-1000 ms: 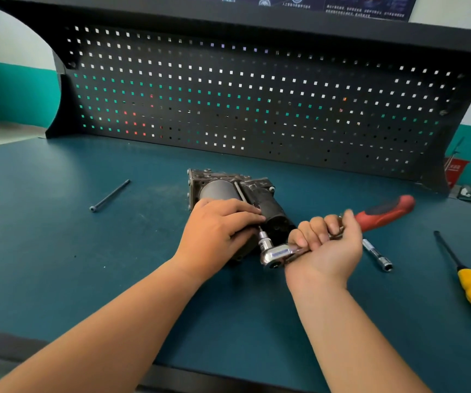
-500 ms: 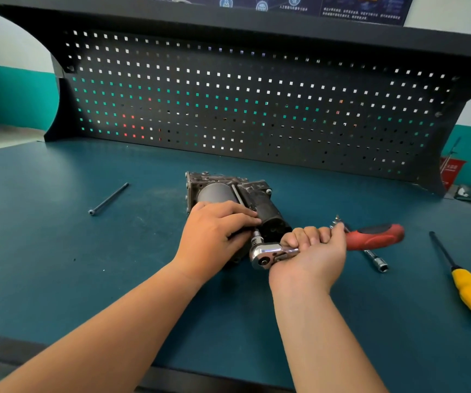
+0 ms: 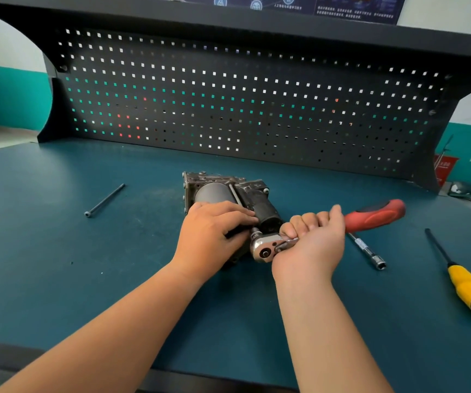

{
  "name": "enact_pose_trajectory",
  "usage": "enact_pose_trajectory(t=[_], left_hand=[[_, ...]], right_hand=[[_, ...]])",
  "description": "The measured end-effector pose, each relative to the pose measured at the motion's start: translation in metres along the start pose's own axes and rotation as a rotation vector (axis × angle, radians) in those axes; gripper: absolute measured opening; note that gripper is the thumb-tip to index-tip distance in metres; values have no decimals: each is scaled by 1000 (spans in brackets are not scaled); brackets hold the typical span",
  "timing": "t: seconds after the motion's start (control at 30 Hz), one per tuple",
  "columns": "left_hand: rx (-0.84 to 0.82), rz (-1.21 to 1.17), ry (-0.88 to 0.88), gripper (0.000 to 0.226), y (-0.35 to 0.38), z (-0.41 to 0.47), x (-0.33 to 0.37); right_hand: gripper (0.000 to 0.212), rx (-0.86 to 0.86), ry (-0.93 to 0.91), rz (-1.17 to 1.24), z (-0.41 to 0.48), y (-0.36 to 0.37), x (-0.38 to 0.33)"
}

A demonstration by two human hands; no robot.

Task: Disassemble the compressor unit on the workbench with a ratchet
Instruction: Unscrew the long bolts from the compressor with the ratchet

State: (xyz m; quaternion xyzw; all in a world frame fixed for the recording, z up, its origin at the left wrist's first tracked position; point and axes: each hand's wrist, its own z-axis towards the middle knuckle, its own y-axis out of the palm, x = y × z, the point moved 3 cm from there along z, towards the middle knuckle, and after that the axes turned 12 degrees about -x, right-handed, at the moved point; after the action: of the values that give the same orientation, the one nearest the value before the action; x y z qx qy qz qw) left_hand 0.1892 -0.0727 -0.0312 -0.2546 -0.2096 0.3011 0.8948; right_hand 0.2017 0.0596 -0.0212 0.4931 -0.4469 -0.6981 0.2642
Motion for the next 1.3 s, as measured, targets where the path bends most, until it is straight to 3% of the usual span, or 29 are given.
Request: enact_pose_trajectory(t=[0.2, 0.37, 0.47, 0.53, 0.63, 0.93, 1.03, 1.13, 1.2, 1.3], left_hand=[[-10, 3, 4, 14, -1, 1, 2], [-10, 12, 7, 14, -1, 2, -1], [30, 38, 36, 8, -1, 3, 0], [62, 55, 80, 17, -1, 3, 2], [50, 106, 136, 21, -1, 1, 0], [-83, 244, 275, 21, 7, -1, 14], [-149, 234, 255, 25, 7, 0, 14], [-173, 196, 207, 28, 6, 1, 16], [-171, 182, 192, 28, 5, 1, 16], [-148, 158, 190, 27, 6, 1, 16]], right_hand=[[45, -160, -19, -216, 1, 12, -6], [45, -545, -1, -569, 3, 42, -8], [46, -838, -14, -898, -1, 59, 2], [40, -998, -25, -1108, -7, 67, 12], [41, -1078, 41, -1155, -7, 72, 14], [49, -981, 170, -724, 2, 49, -5], [46, -729, 156, -420, 14, 33, -11], [46, -239, 171, 32, 21, 1, -7], [43, -4, 170, 233, 17, -15, 0], [41, -24, 142, 140, 17, -12, 1]])
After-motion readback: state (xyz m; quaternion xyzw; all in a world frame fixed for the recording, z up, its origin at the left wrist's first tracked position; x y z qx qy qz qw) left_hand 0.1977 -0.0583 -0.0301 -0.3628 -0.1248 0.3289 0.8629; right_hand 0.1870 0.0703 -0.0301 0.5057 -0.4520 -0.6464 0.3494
